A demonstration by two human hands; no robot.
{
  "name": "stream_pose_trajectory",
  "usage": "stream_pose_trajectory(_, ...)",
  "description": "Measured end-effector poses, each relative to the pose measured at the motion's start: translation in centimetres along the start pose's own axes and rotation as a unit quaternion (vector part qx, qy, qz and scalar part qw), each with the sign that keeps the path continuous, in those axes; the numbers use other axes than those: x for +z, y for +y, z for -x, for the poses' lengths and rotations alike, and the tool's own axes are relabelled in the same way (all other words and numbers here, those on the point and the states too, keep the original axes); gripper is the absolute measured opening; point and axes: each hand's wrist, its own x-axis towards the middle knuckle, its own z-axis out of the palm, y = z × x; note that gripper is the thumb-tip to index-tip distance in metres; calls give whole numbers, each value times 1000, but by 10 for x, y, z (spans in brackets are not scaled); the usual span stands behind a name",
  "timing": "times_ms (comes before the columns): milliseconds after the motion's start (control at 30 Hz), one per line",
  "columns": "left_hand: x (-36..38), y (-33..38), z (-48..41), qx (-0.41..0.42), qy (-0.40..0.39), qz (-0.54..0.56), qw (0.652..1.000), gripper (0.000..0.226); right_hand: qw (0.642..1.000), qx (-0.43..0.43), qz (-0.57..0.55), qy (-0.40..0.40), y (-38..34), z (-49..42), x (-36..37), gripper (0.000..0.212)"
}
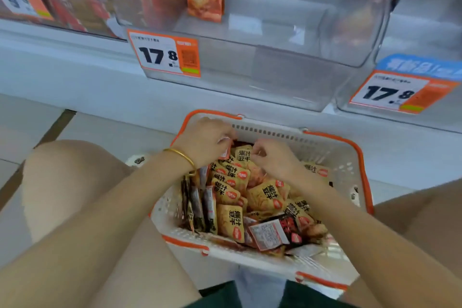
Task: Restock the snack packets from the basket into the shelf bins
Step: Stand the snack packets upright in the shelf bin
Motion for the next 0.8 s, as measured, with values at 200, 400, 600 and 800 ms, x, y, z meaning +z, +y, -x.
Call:
stream_pose_trajectory(200, 27, -13, -14, -59, -78, -29, 995, 27, 993, 107, -9, -48, 33, -39, 90, 12)
stream_pose_trajectory(400, 24, -11, -22, -49, -56, -66, 995, 27, 994, 77, 49, -56, 42, -39, 96, 14)
stream_pose_trajectory(600, 25, -7, -22, -89, -109, 56, 989, 51, 998, -65, -27, 1, 39, -9, 15, 13)
stream_pose_trajectory(800, 7, 11, -12, -94, -86, 285, 950, 40, 975, -105, -186, 58, 3, 21, -46, 12)
